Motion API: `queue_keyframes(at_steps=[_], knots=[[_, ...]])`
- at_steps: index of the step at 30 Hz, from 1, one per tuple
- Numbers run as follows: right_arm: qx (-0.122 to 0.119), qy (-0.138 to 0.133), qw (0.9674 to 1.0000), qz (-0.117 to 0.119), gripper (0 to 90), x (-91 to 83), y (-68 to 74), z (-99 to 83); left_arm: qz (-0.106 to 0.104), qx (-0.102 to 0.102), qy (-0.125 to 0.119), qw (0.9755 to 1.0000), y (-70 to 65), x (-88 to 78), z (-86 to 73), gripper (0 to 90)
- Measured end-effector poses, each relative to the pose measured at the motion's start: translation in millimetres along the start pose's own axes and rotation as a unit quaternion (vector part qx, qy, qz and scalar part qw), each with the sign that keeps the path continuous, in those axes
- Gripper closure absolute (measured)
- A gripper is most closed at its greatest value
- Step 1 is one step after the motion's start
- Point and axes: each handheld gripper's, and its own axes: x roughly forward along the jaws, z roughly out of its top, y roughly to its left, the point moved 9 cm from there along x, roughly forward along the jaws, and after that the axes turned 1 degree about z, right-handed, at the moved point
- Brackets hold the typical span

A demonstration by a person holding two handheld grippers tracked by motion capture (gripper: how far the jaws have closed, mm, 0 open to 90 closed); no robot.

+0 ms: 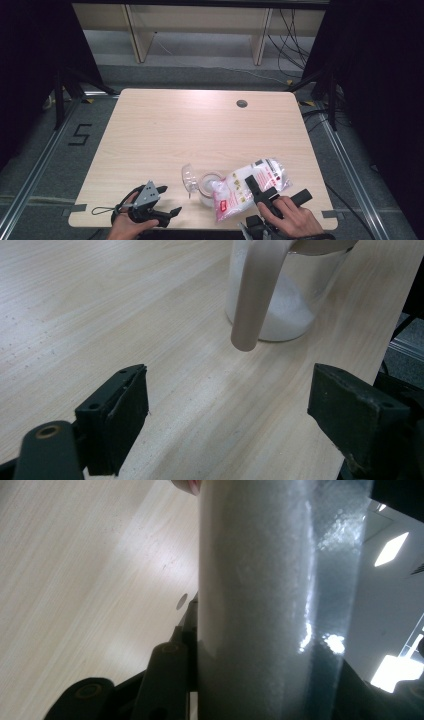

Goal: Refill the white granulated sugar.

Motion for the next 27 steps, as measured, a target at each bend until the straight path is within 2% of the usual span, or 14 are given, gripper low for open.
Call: queue_keyframes(at_steps=[8, 16, 17, 20, 21, 25, 27], knots=[[0.008, -0.003, 1.0000, 0.000, 69.6, -0.3, 0.2, -0.7, 0.000, 0.001, 0.000, 1.0000, 0.0, 0.0, 0.0, 16.0], [0.005, 0.000, 1.0000, 0.000, 70.4, -0.4, -0.2, -4.1, 0.000, 0.000, 0.000, 1.0000, 0.0, 0.0, 0.1, 16.0], [0.014, 0.000, 0.9999, 0.001, 70.5, -0.4, 0.9, -4.7, -0.001, -0.002, -0.002, 1.0000, -0.5, 0.2, 0.3, 16.0], [0.000, -0.005, 1.0000, -0.001, 70.8, 0.5, -1.2, -5.7, 0.000, 0.000, 0.000, 1.0000, 0.1, -0.1, 0.1, 16.0], [0.008, 0.003, 1.0000, 0.001, 70.9, -0.5, 0.7, -8.1, -0.002, 0.000, 0.000, 1.0000, 0.0, -0.2, 0.0, 16.0], [0.013, 0.006, 0.9999, 0.003, 71.1, -0.8, 1.5, -10.9, -0.002, 0.000, 0.000, 1.0000, 0.1, -0.2, 0.0, 16.0], [0.029, 0.012, 0.9995, 0.004, 71.3, -2.2, 3.2, -12.9, 0.000, 0.000, 0.000, 1.0000, 0.2, -0.1, 0.1, 16.0]])
